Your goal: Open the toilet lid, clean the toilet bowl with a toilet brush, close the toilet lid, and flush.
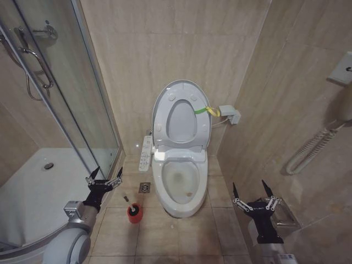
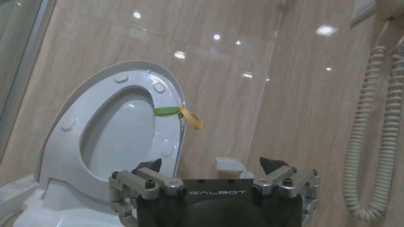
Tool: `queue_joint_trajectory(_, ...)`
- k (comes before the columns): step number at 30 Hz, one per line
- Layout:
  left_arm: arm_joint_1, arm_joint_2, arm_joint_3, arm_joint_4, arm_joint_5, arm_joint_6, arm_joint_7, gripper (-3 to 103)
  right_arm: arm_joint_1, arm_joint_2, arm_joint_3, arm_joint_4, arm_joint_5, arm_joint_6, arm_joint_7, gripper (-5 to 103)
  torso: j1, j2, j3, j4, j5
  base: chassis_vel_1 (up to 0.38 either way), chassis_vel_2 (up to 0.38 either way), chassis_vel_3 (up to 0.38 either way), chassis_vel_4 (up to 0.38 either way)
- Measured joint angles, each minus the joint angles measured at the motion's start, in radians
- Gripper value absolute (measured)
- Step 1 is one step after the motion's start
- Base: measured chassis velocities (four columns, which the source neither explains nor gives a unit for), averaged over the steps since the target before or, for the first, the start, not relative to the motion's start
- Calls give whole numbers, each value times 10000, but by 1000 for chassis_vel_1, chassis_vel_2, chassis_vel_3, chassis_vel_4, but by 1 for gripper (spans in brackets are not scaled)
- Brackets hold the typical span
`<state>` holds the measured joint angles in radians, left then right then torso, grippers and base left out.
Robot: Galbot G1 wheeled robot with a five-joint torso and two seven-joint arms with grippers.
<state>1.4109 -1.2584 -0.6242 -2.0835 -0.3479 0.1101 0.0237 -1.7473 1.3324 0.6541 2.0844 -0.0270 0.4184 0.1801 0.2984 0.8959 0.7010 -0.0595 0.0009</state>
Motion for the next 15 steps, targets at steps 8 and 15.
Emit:
queue_joint_trajectory(8, 189, -157, 76, 279, 167, -745, 273, 100, 0, 0, 0, 0, 0, 0, 0, 100, 0, 0, 0, 0, -1, 0, 0, 0, 0)
queue_joint_trajectory(15, 431, -725, 240, 1205, 709, -1362, 211, 100, 1, 0, 0, 0, 0, 0, 0, 100, 0, 0, 0, 0, 0, 0, 0, 0, 0)
